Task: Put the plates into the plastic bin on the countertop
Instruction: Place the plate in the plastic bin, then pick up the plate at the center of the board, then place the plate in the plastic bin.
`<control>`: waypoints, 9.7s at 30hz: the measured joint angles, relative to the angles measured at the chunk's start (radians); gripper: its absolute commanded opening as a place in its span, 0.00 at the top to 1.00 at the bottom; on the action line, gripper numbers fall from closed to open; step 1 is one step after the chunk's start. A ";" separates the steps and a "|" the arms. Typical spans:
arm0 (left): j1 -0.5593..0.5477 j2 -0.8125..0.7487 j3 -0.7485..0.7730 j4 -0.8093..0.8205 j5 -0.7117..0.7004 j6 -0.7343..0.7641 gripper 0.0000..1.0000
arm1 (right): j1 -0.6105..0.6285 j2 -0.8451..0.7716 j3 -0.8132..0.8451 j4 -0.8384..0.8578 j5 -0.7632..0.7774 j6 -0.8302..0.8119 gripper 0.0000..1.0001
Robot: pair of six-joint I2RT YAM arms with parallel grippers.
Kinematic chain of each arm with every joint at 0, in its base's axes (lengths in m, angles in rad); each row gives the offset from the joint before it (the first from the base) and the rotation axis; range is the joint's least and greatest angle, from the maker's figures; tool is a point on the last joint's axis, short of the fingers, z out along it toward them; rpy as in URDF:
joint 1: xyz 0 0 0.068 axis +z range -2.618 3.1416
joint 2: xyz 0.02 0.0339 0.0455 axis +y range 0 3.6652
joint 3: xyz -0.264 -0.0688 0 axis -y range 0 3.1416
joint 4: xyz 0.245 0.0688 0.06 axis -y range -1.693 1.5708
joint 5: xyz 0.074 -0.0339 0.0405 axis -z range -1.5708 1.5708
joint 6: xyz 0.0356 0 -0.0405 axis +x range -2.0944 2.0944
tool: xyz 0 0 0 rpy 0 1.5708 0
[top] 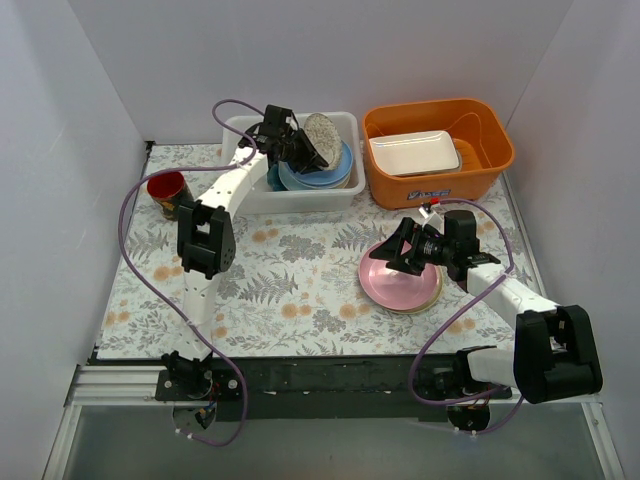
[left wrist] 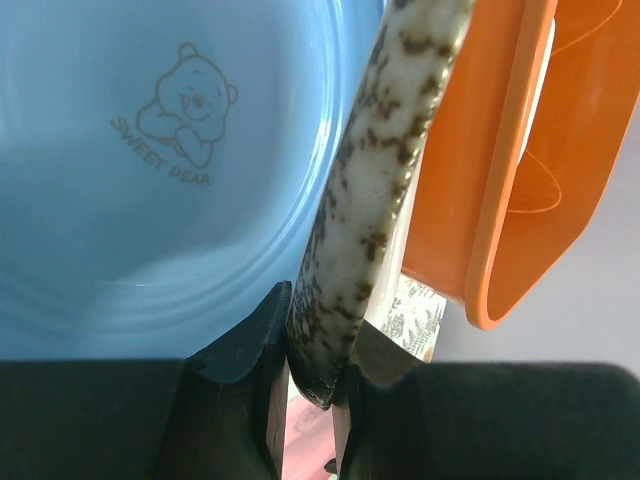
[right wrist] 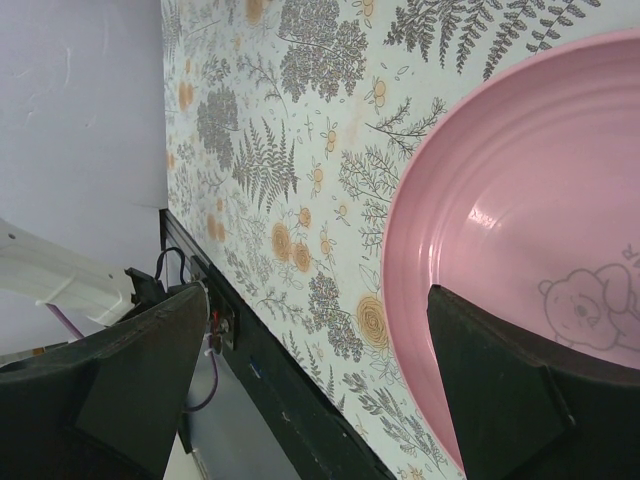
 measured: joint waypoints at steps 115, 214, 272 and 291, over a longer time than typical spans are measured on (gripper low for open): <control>-0.422 -1.005 -1.311 0.454 -0.159 -0.264 0.02 | -0.402 -0.045 -0.040 -0.494 0.225 -0.391 0.57; -0.418 -1.000 -1.363 0.427 -0.239 -0.262 1.00 | 0.007 -0.075 0.108 -0.357 0.141 -0.095 0.88; -0.306 -0.894 -1.201 0.354 -0.208 -0.186 1.00 | 0.019 -0.128 0.064 -0.196 0.122 -0.042 0.02; -0.028 -0.489 -0.653 0.208 -0.123 -0.014 1.00 | 0.019 -0.105 0.064 -0.200 0.123 -0.064 0.02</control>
